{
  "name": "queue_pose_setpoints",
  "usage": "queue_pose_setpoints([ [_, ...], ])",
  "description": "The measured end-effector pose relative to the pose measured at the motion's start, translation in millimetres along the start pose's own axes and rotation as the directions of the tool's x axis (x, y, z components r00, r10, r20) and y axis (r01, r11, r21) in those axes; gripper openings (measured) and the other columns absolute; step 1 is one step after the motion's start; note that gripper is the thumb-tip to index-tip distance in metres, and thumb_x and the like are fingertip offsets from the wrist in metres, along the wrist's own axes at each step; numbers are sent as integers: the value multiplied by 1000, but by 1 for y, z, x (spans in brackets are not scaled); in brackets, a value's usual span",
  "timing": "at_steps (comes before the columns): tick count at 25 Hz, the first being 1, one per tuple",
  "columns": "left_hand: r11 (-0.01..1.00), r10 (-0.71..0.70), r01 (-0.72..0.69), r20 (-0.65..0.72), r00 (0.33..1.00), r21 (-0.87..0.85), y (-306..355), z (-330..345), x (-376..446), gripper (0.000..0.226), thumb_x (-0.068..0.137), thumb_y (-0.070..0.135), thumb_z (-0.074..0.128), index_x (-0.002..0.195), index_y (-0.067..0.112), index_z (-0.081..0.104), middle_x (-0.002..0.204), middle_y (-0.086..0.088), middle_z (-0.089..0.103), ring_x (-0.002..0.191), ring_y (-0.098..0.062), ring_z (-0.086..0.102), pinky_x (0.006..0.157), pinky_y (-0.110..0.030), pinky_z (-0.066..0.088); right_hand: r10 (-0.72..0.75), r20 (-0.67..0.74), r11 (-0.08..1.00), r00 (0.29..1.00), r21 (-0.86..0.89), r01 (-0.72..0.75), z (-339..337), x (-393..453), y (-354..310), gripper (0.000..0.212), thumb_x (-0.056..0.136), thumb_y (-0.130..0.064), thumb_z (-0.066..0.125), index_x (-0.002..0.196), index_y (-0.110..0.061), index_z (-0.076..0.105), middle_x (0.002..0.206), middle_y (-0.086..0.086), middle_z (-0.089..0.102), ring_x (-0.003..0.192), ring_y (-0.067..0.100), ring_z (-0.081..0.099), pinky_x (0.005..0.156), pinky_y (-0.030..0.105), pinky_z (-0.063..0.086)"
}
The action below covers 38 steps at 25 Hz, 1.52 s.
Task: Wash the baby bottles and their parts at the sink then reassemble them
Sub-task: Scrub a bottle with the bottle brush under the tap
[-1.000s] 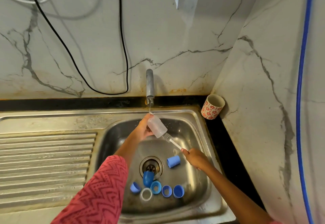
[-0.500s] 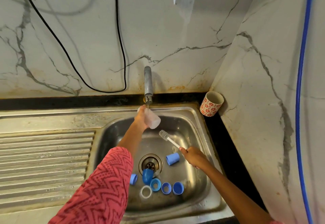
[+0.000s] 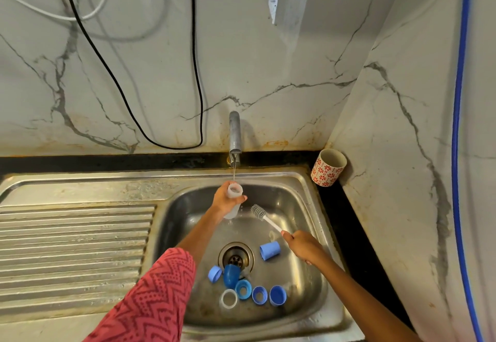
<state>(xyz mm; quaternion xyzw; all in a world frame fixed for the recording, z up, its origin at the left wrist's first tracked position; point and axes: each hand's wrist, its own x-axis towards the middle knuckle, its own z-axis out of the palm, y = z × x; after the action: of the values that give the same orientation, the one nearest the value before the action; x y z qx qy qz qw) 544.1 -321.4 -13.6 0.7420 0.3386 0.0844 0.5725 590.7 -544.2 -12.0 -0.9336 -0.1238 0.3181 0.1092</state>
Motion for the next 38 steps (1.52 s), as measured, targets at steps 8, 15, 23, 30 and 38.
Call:
queue_pose_setpoints([
  [8, 999, -15, 15, 1, 1000, -28, 17, -12, -4, 39, 83, 17, 69, 116, 13, 50, 104, -6, 51, 93, -22, 49, 79, -33, 41, -49, -5, 998, 999, -28, 49, -6, -3, -9, 50, 99, -52, 28, 63, -19, 37, 62, -2, 41, 53, 11, 39, 47, 23, 30],
  [15, 993, -17, 23, 44, 999, -117, 41, -22, -5, 35, 86, 19, 65, 116, 14, 48, 99, -5, 52, 79, -16, 51, 61, -24, 42, -59, -9, 997, 998, -48, 58, -7, -2, -14, 50, 98, -53, 28, 62, -19, 34, 62, -1, 39, 52, 12, 37, 47, 23, 29],
  [23, 996, -8, 16, 85, 996, -91, 42, -15, -14, 25, 81, 16, 69, 102, 18, 56, 98, -3, 55, 90, -21, 53, 74, -31, 46, -52, -19, 998, 998, -20, 51, -11, -7, -11, 51, 99, -51, 28, 61, -18, 35, 60, 0, 40, 51, 13, 38, 46, 24, 29],
  [30, 989, 31, -44, -93, 995, -140, 41, -37, -13, 17, 79, 12, 71, 85, 21, 58, 97, -5, 58, 89, -22, 54, 65, -25, 44, -76, -7, 997, 997, 8, 76, -4, -4, -19, 49, 99, -50, 31, 62, -18, 34, 62, -1, 38, 52, 11, 35, 46, 23, 27],
  [38, 988, -120, 117, -22, 993, -100, 56, -6, -3, 37, 80, 22, 72, 110, 11, 53, 109, -10, 59, 94, -23, 56, 81, -35, 49, -50, -15, 999, 999, -19, 50, -9, 0, -10, 49, 99, -52, 28, 63, -19, 35, 62, -1, 40, 52, 13, 38, 47, 24, 28],
])
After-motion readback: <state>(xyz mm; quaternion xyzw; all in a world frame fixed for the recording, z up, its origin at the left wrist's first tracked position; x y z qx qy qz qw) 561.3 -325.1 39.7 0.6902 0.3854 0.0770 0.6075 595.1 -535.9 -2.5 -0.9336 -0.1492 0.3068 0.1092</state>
